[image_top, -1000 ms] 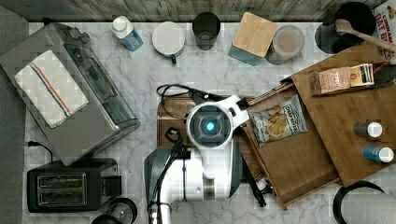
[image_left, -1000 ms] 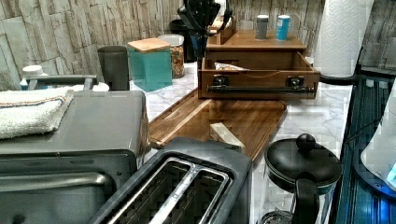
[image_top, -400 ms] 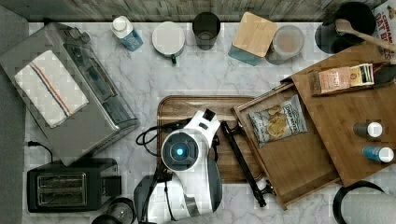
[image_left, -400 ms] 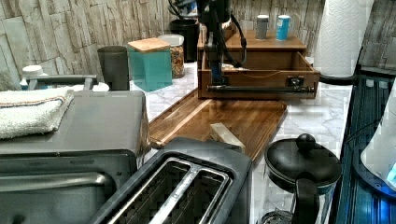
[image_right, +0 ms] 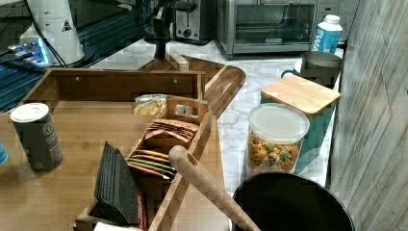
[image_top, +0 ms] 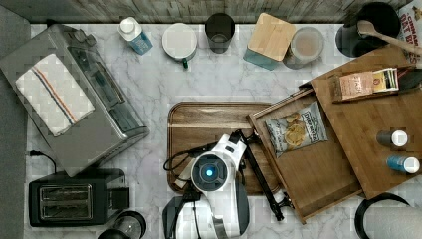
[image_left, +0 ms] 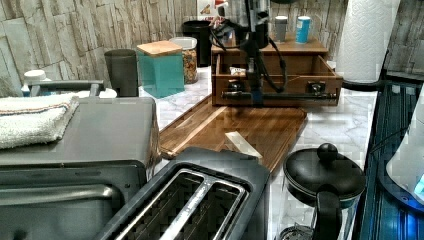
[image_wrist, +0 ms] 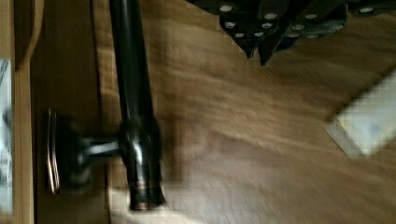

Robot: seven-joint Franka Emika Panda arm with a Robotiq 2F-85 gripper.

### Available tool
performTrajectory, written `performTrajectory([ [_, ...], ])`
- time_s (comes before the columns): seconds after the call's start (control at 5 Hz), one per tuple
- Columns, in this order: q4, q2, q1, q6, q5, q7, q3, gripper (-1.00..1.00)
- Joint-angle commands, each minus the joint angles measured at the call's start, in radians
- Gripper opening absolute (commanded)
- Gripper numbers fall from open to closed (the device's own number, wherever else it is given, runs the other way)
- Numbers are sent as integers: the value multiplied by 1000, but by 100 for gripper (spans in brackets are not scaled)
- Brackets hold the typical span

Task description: Close the drawer.

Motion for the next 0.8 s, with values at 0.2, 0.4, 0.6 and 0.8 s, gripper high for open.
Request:
performTrajectory([
  [0.2,-72,-33,-72,121,-124,-161,-79,-100],
  [0.4,-71,-5,-85,165,-178,-181,-119,-100],
  [0.6,-55,18,-111,182,-171,-274,-146,-100],
  [0.8,-32,24,-144,168,-184,-324,-149,-100],
])
